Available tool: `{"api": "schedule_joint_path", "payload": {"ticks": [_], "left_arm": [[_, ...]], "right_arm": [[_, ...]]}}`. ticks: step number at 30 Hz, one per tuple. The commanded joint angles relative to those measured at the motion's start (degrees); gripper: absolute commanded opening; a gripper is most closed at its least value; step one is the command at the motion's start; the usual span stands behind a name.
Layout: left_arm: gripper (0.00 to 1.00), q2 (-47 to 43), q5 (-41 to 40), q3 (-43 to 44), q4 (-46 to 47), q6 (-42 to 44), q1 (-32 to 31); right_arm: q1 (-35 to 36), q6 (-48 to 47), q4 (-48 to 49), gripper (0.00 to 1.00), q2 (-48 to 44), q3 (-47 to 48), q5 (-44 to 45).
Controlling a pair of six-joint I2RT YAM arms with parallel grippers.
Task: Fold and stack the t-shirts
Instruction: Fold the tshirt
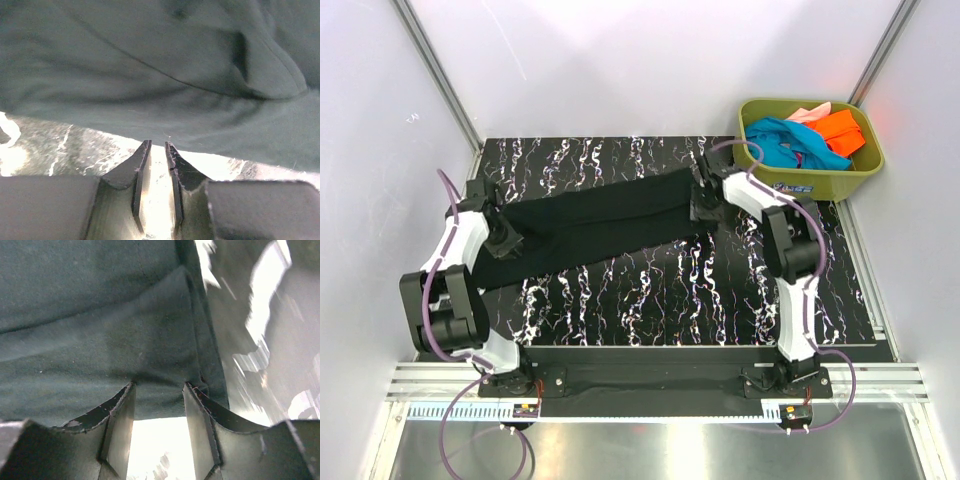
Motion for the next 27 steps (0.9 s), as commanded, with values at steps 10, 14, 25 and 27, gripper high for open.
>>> {"api": "schedule_joint_path", "payload": {"ticks": [10, 14, 25, 27], "left_arm": [[0.38, -4.76, -0.91, 1.07, 0.67, 4.23, 5.45], [0.48, -4.05, 3.49, 0.98, 4.53, 6.94, 8.96], [0.38, 11.59, 8.69, 10.56, 2.08, 15.22, 10.2], [0.4, 11.59, 7.55, 10.47, 2.08, 16.27, 10.2]], "right_arm": [[-4.74, 3.11, -5.21, 0.56, -22.67, -31.15, 6.65], [-4.74, 1.53, -5.39, 0.59, -23.99, -25.98, 2.44], [-3.33, 2.32, -3.2, 0.59, -18.37, -15.15, -8.55], [-3.25, 2.84, -1.7, 0.59, -18.11, -16.03, -9.17]]}}
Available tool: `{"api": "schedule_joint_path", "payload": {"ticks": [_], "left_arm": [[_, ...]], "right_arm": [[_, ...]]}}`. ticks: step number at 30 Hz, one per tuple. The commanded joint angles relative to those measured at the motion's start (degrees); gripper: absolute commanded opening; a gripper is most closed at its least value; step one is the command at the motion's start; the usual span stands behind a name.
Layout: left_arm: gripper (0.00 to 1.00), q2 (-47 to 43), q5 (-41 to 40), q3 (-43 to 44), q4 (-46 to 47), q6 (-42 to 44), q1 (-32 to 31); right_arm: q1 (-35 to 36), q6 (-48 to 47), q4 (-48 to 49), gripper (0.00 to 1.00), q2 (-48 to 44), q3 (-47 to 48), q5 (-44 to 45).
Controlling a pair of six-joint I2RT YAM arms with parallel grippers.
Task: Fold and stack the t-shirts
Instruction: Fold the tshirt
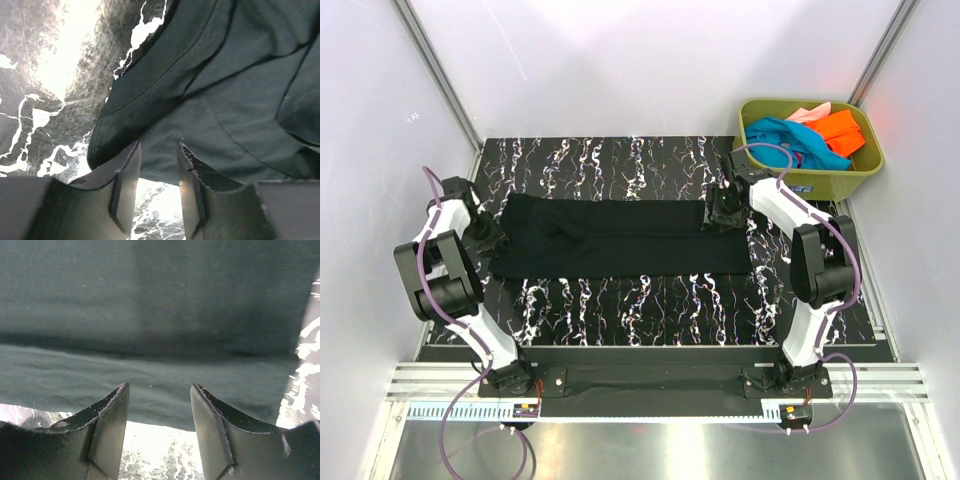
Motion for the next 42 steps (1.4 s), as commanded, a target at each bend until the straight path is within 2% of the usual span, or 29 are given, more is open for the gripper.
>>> {"api": "schedule_joint_path", "payload": {"ticks": [1, 4, 9, 20, 23, 28, 30, 35, 40, 42], "left_arm": [[0.42, -0.89, 0.22, 2.38, 0.4, 3.86, 0.1], [0.5, 0.34, -1.09, 3.26, 0.22, 4.74, 0.01], [0.53, 2.53, -1.97, 5.1, -0.56, 4.83, -0.43], [0.41, 2.45, -3.74, 0.63, -1.88, 2.89, -0.6], [0.33, 3.07, -4.09, -0.08, -1.8, 2.02, -0.69], [0.04, 2.46, -8.74, -0.87, -2.24, 0.08, -0.69], [0.0, 0.53, -11.54, -2.09, -2.15, -1.06, -0.6], [0.0, -1.76, -13.75, -4.65, -1.62, -4.92, -0.16], [0.0, 0.07, -14.46, -5.62, -1.53, -7.91, 0.98], [0.22, 0.96, -14.72, -4.22, -2.06, -7.74, 1.07]], "right_arm": [[0.71, 1.16, 1.69, 0.59, 1.76, -1.02, -3.88], [0.62, 1.69, 2.92, 0.59, 2.2, -2.78, -5.64], [0.62, 1.6, 3.8, 0.58, 2.03, -4.8, -6.52], [0.62, 2.48, 3.19, 0.58, 4.75, -4.63, -6.97], [0.62, 2.83, 1.96, 0.57, 5.72, -3.84, -5.82], [0.62, 3.62, 1.08, 0.53, 7.21, -3.75, -2.75], [0.62, 3.63, 0.81, 0.53, 8.09, -3.84, -2.04], [0.62, 4.67, 0.29, 0.52, 10.11, -3.49, -1.87], [0.18, 4.86, -0.33, 0.53, 11.35, -2.87, -1.95], [0.18, 4.77, -0.42, 0.52, 11.52, -2.7, -1.87]]}}
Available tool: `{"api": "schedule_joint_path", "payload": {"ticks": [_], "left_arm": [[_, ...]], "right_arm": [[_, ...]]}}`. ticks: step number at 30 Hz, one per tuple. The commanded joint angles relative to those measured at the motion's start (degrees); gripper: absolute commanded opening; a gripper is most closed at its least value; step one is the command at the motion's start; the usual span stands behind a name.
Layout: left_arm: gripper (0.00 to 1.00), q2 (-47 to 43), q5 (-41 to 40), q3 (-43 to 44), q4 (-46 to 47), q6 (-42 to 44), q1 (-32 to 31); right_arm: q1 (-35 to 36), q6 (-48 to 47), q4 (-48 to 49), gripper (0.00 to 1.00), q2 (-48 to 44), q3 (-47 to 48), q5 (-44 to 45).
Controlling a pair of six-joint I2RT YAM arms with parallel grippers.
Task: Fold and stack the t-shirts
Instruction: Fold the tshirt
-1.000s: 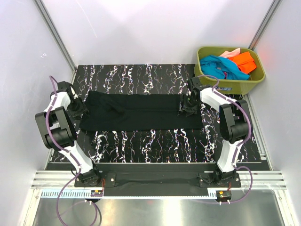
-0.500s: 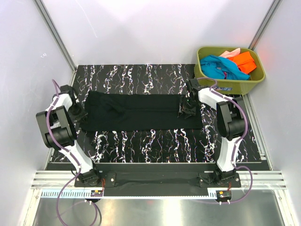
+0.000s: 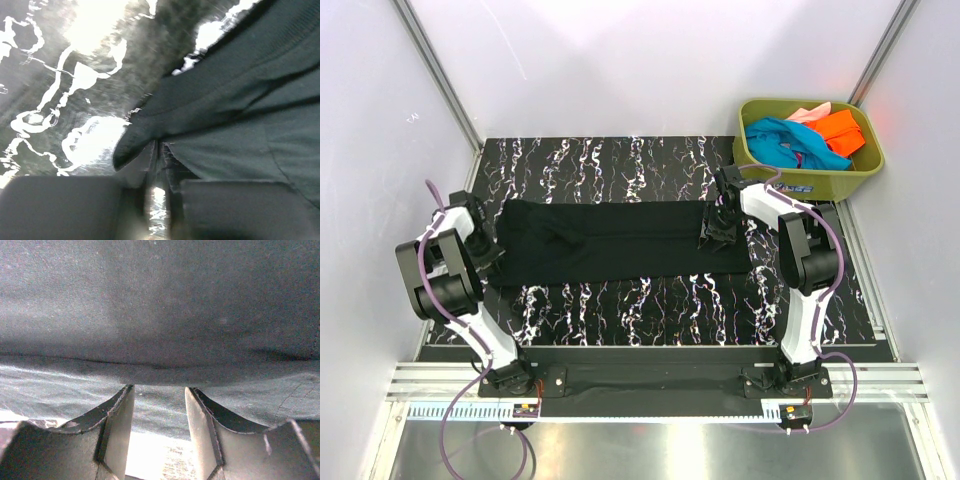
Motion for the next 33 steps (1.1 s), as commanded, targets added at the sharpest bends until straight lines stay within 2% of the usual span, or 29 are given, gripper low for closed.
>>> {"api": "schedule_joint_path", "payload": {"ticks": [1, 4, 6, 8, 9, 12, 14, 16, 22, 23, 25, 33], "left_arm": [[0.3, 0.17, -2.94, 1.64, 0.24, -1.71, 0.85], [0.63, -5.35, -3.81, 2.18, 1.81, -0.74, -1.95], [0.68, -10.62, -2.78, 3.14, 3.13, -0.22, -5.91], [0.7, -13.61, 1.78, 3.23, 7.07, 0.14, -8.37], [0.7, -13.54, 9.9, 3.23, 8.66, 0.14, -8.73], [0.6, -9.87, 21.45, 4.89, 11.39, -1.62, -9.87], [0.63, -9.15, 24.03, 4.29, 13.84, -1.8, -11.45], [0.68, -9.14, 23.96, 3.85, 14.56, -0.4, -13.03], [0.71, -7.47, 26.59, 3.06, 14.73, -1.87, -13.39], [0.77, -7.39, 26.77, 2.45, 15.17, -2.23, -13.82], [0.77, -5.9, 26.51, 2.7, 15.09, -3.2, -14.09], [0.65, -1.07, 22.82, 7.44, 12.8, -6.36, -14.27]], "right_arm": [[0.03, -0.08, 0.15, 0.52, 3.5, -0.36, 2.81], [-0.06, -0.61, -0.29, 0.53, 3.24, -0.09, 2.72], [-0.06, -0.88, -0.2, 0.53, 3.15, -0.09, 2.81], [-0.06, -1.14, -0.38, 0.53, 3.06, -0.09, 2.64], [-0.06, -1.31, -0.38, 0.53, 3.06, -0.01, 2.55], [-0.06, -1.49, -0.64, 0.53, 2.8, 0.43, 2.46], [-0.06, -1.75, -0.64, 0.53, 2.62, 0.7, 2.29], [-0.06, -1.84, -0.55, 0.53, 2.36, 0.79, 2.02], [-0.06, -1.67, -0.2, 0.53, 1.48, 0.52, 1.84], [-0.06, -1.67, -0.03, 0.53, 1.39, 0.35, 1.85], [-0.06, -1.58, -0.02, 0.53, 1.39, 0.08, 1.67], [-0.06, -1.58, 0.15, 0.53, 1.21, -0.18, 1.58]]}}
